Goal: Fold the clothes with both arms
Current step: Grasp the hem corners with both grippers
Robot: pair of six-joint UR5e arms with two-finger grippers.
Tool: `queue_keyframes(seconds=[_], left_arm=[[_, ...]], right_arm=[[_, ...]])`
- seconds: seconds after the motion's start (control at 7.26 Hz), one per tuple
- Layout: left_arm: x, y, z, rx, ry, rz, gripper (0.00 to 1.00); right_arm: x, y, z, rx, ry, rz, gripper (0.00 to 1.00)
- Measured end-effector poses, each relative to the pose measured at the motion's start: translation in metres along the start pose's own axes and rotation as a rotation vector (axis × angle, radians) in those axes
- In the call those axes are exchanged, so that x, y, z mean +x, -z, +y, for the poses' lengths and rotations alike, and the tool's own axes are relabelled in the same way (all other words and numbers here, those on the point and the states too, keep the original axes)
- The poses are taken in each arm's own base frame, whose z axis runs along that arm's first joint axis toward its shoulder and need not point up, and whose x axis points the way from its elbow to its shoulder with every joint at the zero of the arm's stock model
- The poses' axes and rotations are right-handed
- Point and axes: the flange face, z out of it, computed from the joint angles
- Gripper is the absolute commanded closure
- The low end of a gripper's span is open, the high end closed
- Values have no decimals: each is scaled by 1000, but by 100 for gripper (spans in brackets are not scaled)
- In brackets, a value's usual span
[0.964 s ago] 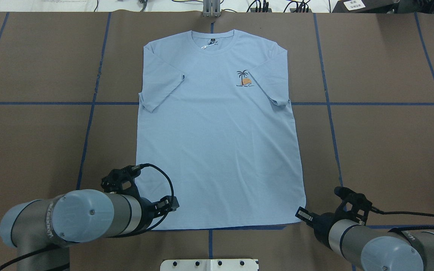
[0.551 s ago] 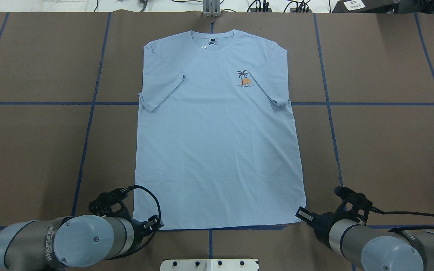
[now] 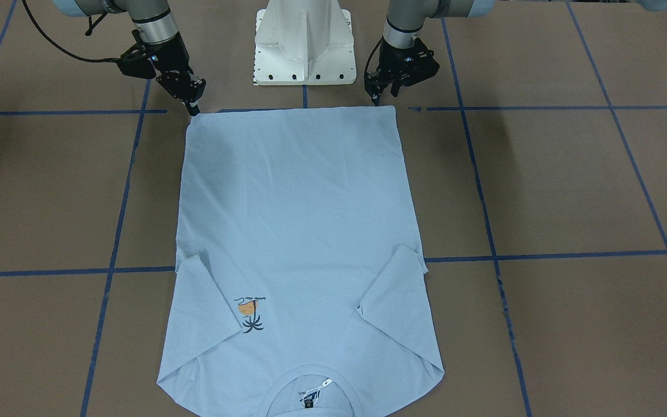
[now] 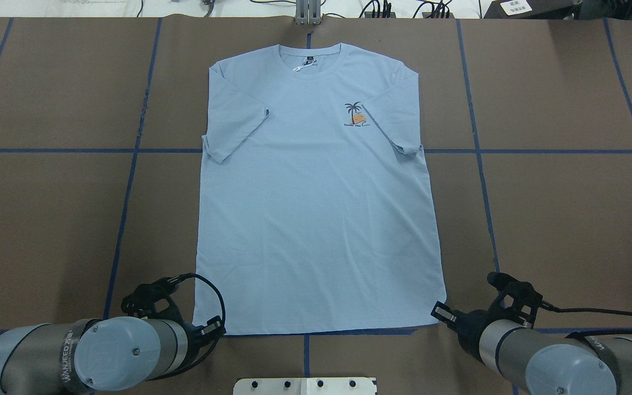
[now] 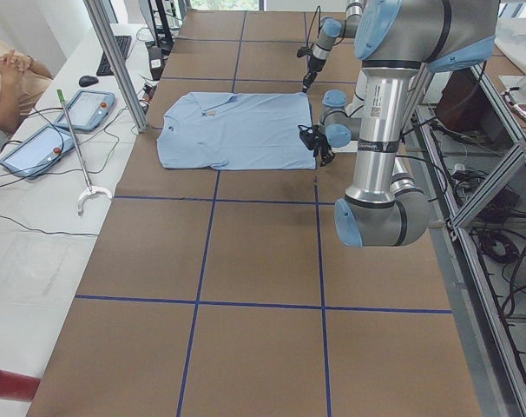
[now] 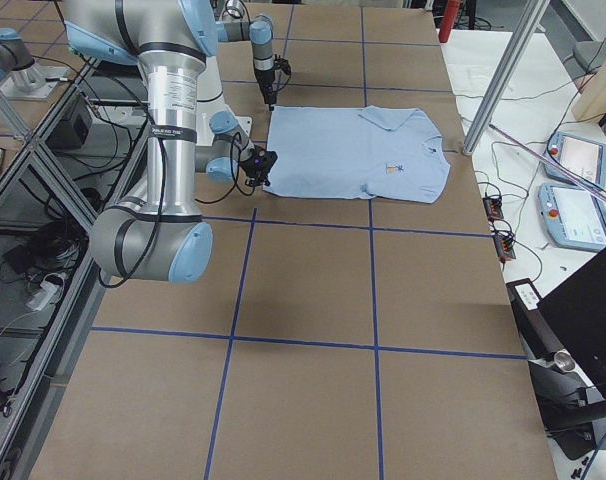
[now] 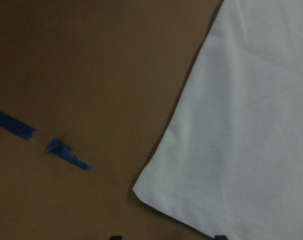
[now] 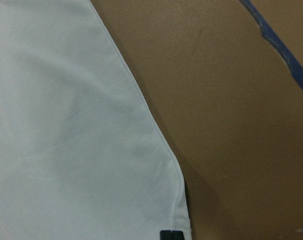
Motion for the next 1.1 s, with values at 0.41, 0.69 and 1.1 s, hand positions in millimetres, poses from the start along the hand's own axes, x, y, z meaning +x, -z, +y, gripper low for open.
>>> queue_keyframes(seconds=[0.41,0.69,1.1], left_arm=[[-2,-4,-1,23,-8,-10,41],[-1,-5,-4,51,-11,-4,43],[-2,-7,-5,61,-12,-5,44]], right_arm=[[0,0,0,0,1,1,100],[0,-1,1,-1,1,0,100],[0,-1,1,0,1,1,100]])
